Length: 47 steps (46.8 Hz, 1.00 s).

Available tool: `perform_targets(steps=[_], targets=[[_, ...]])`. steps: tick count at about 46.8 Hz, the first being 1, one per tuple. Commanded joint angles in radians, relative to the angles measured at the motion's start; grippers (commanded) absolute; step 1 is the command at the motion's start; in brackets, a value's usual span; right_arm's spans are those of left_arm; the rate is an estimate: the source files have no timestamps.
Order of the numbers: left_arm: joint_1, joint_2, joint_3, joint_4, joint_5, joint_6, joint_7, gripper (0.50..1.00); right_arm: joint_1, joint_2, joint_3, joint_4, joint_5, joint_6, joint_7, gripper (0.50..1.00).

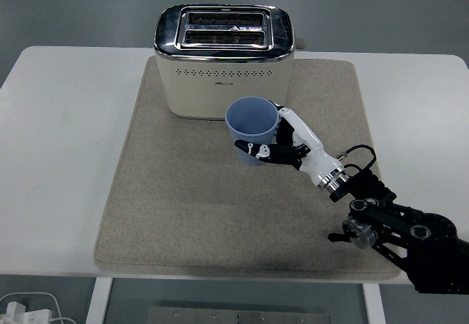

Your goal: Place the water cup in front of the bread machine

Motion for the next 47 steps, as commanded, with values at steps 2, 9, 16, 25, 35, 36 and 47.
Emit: perform_targets(steps=[2, 9, 16, 25, 35, 36, 47], targets=[[0.000, 0.000, 0.000, 0.000, 0.000, 0.000, 0.000, 1.000, 0.014, 0.027, -0.002, -0.014, 0.002, -0.001, 0.000, 0.500], [0.000, 0.000, 0.000, 0.000, 0.000, 0.000, 0.000, 1.000, 0.039, 0.039, -0.035, -0.048, 0.012, -0.001, 0.000, 0.500], [0.000, 0.000, 0.000, 0.000, 0.000, 0.000, 0.001, 1.000, 0.050, 0.072, -0.057, -0.074, 0.029, -0.001, 0.000, 0.500], [0.000, 0.000, 0.000, 0.000, 0.000, 0.000, 0.000, 1.000, 0.068, 0.087, -0.063, -0.097, 0.029, -0.001, 0.000, 0.500], [0.000, 0.000, 0.000, 0.000, 0.000, 0.000, 0.001, 1.000, 0.076, 0.133, -0.069, -0.132, 0.029, -0.001, 0.000, 0.500], [0.000, 0.000, 0.000, 0.000, 0.000, 0.000, 0.001, 1.000, 0.080, 0.138, -0.069, -0.137, 0.029, -0.001, 0.000, 0.500], [0.000, 0.000, 0.000, 0.000, 0.000, 0.000, 0.001, 1.000, 0.089, 0.171, -0.069, -0.203, 0.029, 0.009, 0.000, 0.500]])
